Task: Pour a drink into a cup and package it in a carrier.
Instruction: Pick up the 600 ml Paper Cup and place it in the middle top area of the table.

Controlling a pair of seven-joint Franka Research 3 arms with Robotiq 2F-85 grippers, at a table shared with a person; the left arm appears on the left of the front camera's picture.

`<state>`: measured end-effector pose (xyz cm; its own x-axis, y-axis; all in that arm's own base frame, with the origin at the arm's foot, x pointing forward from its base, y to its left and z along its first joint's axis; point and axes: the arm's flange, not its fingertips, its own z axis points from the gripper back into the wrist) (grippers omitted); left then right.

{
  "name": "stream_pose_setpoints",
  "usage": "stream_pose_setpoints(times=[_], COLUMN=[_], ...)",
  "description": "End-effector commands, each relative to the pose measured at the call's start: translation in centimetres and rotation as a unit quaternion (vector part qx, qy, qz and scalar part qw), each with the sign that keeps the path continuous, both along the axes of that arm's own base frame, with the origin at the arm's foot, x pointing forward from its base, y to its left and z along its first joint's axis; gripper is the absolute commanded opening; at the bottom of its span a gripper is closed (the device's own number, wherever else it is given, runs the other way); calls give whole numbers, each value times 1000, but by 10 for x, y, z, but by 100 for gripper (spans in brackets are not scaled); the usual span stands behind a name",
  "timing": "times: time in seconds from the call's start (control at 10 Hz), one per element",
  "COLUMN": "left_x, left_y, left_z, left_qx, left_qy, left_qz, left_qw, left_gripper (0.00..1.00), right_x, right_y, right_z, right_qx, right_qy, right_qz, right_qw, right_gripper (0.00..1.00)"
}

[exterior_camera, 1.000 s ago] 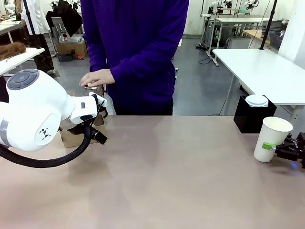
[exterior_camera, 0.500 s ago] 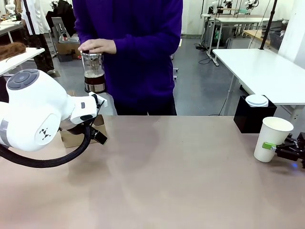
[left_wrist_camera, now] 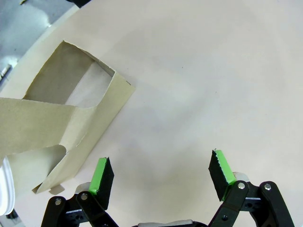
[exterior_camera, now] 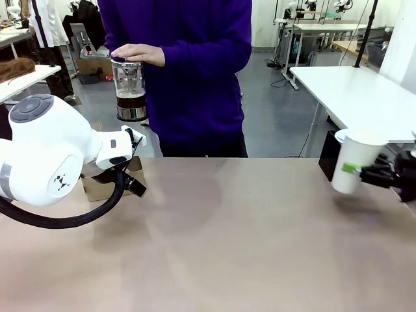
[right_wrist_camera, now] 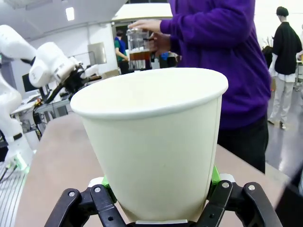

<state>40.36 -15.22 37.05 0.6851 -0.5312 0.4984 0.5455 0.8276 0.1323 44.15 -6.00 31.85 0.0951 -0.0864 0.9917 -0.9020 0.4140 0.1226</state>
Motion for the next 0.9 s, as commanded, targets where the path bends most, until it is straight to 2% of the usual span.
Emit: stream_pose_setpoints(times=[0.0,0.3,0.6,0.8], left_x=[0,0,0,0], left_y=[1,1,1,1], left_z=[0,0,0,0], left_qx=[-1,-1,-1,-1], left_qy=[0,0,0,0], left_qz=[1,1,1,1], left_qw=[1000,1000,1000,1000], left_gripper=[100,100,100,100], right_x=[27,67,104,117], right_y=[58,149,208,220], right_z=[22,15,-21,-46], right_qx=[2,8,2,-2], right_qy=[33,51,28,12], right_qz=[-3,-3,-26,-32], right_qw=[999,999,999,999], right_gripper=[80,80,80,80])
